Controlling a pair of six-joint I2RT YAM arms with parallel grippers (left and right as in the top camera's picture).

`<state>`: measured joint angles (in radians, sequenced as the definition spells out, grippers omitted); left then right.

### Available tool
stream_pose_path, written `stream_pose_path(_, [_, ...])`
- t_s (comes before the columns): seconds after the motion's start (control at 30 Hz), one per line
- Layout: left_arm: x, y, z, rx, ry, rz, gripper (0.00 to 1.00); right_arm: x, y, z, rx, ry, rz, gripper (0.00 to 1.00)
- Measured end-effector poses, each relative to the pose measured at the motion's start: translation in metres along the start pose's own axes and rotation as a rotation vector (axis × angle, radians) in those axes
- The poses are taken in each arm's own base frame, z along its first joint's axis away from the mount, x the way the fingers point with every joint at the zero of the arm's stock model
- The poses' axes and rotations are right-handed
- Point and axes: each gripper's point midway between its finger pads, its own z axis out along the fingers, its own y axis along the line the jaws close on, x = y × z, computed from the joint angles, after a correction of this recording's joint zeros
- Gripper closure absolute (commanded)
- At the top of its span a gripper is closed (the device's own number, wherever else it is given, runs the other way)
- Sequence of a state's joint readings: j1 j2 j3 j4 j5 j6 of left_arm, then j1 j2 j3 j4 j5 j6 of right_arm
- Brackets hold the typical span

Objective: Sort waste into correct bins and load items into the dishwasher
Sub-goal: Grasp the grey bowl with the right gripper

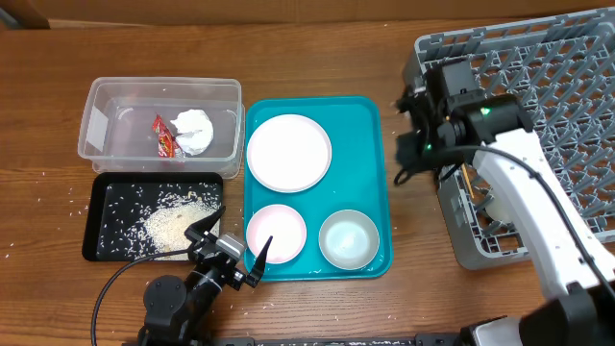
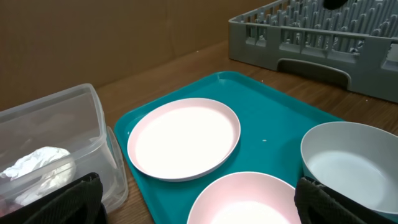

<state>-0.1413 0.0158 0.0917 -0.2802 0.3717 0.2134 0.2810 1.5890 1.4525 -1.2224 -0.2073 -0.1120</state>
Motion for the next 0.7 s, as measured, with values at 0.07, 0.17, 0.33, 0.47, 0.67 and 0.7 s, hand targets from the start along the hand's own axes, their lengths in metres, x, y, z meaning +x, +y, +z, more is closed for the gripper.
stream_pose_path(0.07, [0.0,0.0,0.0,0.0,0.0,0.0,0.0,0.015,0.027,-0.002,-0.09,0.052,-0.012,0.75])
stream_pose_path(0.17, [0.0,0.0,0.0,0.0,0.0,0.0,0.0,0.032,0.049,0.007,-0.152,0.118,0.0,0.67])
stream_pose_path(0.33, [0.0,0.0,0.0,0.0,0.0,0.0,0.0,0.071,0.06,0.058,-0.122,0.218,0.039,0.55])
stream_pose_path(0.47, [0.0,0.0,0.0,0.0,0.0,0.0,0.0,0.089,0.037,0.097,0.011,0.203,0.135,0.59])
stream_pose_path(0.67, [0.0,0.0,0.0,0.0,0.0,0.0,0.0,0.114,0.033,0.121,-0.002,0.229,0.184,0.83])
stream_pose_path(0.7, [0.0,0.0,0.0,0.0,0.0,0.0,0.0,0.119,0.033,0.124,-0.004,0.239,0.187,0.88])
